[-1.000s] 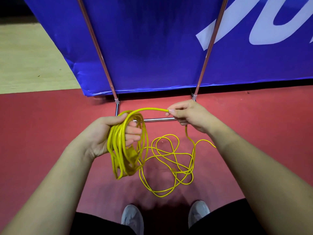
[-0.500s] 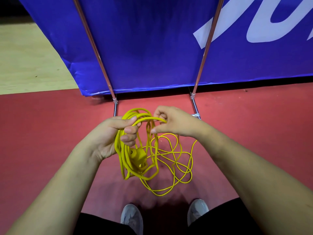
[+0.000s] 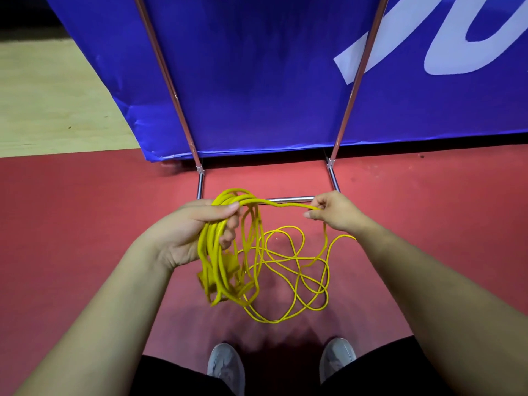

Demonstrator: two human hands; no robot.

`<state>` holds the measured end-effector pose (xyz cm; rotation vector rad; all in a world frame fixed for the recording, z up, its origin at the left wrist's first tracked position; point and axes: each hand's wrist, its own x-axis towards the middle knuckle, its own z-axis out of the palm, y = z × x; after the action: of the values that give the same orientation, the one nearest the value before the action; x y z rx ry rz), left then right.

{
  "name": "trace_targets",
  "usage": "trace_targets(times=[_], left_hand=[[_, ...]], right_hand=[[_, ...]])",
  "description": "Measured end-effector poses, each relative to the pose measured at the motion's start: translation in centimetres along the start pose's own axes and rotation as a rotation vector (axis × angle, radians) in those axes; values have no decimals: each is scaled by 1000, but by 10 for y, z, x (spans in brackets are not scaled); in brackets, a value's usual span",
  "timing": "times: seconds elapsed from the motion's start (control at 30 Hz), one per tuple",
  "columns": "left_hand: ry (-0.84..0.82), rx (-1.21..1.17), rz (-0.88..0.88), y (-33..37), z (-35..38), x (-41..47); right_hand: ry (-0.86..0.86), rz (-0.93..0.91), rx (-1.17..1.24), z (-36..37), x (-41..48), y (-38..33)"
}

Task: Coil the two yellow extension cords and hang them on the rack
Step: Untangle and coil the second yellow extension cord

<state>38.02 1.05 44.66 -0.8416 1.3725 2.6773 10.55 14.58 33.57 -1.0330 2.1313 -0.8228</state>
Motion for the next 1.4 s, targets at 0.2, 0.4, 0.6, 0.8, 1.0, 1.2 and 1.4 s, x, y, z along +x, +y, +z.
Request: trace_targets(times=[0.2, 0.4, 0.6, 0.8, 1.0, 1.2, 1.4], left_hand=[[-51, -327, 201, 6, -6, 3], [54, -570, 343, 21, -7, -5], [353, -168, 258, 15, -2, 6], [333, -27, 207, 8, -7, 7], [152, 123, 125, -2, 17, 2], [119, -162, 107, 7, 14, 6], [195, -30, 17, 5, 11, 8]], right_hand=[[-2, 76, -73, 12, 6, 17], [-53, 240, 82, 18, 0, 27], [-12, 77, -54, 12, 3, -25], [-731, -97, -229, -11, -41, -120], [-436, -274, 431, -12, -42, -134], [-231, -160, 414, -16, -25, -79], [-123, -144, 576, -15, -17, -59]])
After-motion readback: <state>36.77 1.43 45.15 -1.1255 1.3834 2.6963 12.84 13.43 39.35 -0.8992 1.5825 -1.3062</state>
